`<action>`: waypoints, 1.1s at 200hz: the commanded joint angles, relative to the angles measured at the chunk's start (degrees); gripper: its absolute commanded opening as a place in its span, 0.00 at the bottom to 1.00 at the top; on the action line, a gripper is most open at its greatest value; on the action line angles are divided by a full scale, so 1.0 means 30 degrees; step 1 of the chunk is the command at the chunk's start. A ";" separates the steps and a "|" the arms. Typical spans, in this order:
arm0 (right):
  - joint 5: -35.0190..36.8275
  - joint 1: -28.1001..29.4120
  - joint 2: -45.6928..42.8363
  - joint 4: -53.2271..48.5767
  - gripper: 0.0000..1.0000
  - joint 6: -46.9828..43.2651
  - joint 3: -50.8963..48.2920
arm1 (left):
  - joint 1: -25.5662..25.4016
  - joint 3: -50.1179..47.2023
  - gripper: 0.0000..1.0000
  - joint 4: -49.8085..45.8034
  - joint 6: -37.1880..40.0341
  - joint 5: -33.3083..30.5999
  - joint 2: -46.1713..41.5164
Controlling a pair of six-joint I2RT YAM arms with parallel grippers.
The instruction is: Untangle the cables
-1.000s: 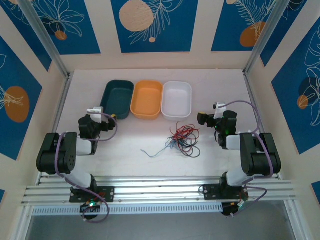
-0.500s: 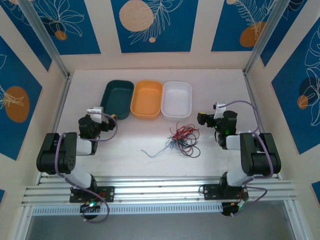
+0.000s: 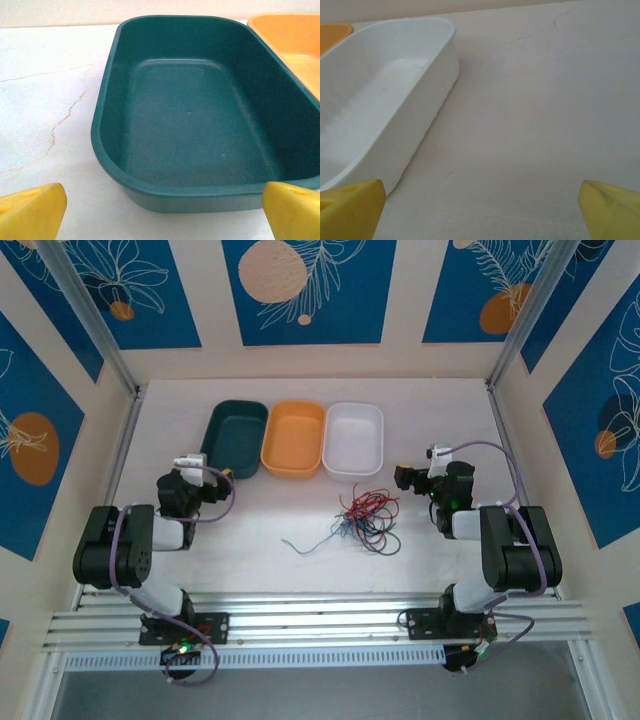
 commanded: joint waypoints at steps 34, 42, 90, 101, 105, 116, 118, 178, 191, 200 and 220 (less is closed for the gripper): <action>0.0122 0.0010 0.0066 0.0064 0.99 0.0031 0.0457 | -0.0140 0.0075 1.00 0.0128 0.0212 0.0161 -0.0333; 0.0144 -0.0051 0.0047 0.0003 0.99 0.0122 0.0470 | -0.0114 -0.0048 1.00 0.0321 -0.0018 -0.0280 -0.0477; 0.0672 -0.0204 -0.1156 -0.1686 0.99 0.0508 0.0877 | -0.0137 0.0054 1.00 -0.2894 -0.0237 -0.1286 -0.3836; 0.1054 -0.0174 -0.1876 -0.2842 0.99 0.0562 0.1135 | -0.0133 0.0338 1.00 -0.4272 -0.0340 -0.1554 -0.4984; 0.1290 -0.0149 -0.2191 -0.3287 0.99 0.0593 0.1248 | -0.0125 0.0440 1.00 -0.4721 -0.0458 -0.1638 -0.5379; 0.2011 -0.0120 -0.3134 -0.5032 0.99 0.0891 0.1682 | -0.0132 0.0656 1.00 -0.5649 -0.1177 -0.1991 -0.6493; 0.2168 -0.0117 -0.3315 -0.5459 0.99 0.0965 0.1784 | -0.0138 0.0687 1.00 -0.5768 -0.1329 -0.2031 -0.6675; 0.5416 0.0345 -0.7405 -1.6040 0.99 0.4987 0.4634 | -0.1344 0.2482 1.00 -0.9978 -0.6124 -0.0142 -0.9799; 0.5533 0.0404 -0.7784 -1.8310 0.99 0.6404 0.5229 | -0.2840 0.2800 1.00 -1.1289 -0.5937 -0.1290 -1.0421; 0.5261 0.0483 -0.7919 -1.9742 0.99 0.7152 0.5550 | -0.4025 0.2996 1.00 -1.2028 -0.5847 -0.2417 -1.0724; 0.4898 0.1059 -0.8108 -2.1686 0.99 0.8561 0.5738 | -0.6551 0.3342 1.00 -1.2607 -0.6156 -0.3762 -1.0667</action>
